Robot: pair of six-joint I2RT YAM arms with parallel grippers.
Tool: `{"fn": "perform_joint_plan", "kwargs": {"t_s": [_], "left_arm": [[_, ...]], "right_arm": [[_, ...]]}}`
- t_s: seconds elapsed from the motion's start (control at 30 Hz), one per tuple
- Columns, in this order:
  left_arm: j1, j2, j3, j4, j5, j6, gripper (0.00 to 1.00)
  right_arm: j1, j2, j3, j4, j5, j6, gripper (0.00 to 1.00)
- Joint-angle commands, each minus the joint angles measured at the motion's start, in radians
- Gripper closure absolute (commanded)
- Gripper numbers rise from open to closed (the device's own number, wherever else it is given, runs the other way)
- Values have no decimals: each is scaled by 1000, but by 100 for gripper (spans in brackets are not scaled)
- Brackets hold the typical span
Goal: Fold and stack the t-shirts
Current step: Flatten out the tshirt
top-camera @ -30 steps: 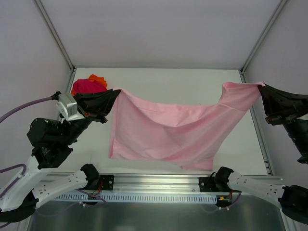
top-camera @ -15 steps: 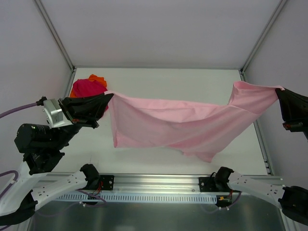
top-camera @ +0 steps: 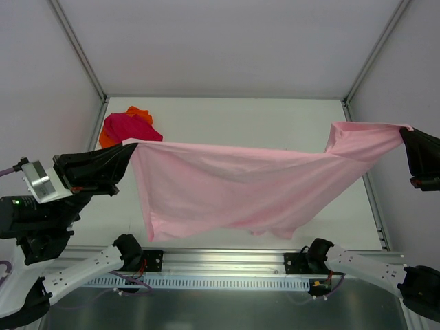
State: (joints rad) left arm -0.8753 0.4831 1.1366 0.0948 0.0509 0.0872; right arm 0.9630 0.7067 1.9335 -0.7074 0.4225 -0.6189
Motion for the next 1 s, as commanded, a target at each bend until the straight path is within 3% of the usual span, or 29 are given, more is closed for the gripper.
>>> {"fn": "perform_joint_plan", "kwargs": {"t_s": [0.0, 0.27, 0.5, 0.77, 0.97], "left_arm": [[12, -24, 2, 17, -11, -13, 100], [12, -32, -26, 11, -48, -18, 100], [12, 26, -187, 101, -235, -4, 100], [12, 104, -330, 189, -353, 5, 100], [12, 172, -402, 246, -462, 5, 100]], "right_arm": [[0, 2, 22, 16, 24, 2, 99], [0, 2, -36, 48, 67, 5, 99], [0, 62, -217, 154, 84, 10, 99], [0, 171, -385, 236, 130, 64, 99], [-1, 275, -436, 276, 168, 94, 99]]}}
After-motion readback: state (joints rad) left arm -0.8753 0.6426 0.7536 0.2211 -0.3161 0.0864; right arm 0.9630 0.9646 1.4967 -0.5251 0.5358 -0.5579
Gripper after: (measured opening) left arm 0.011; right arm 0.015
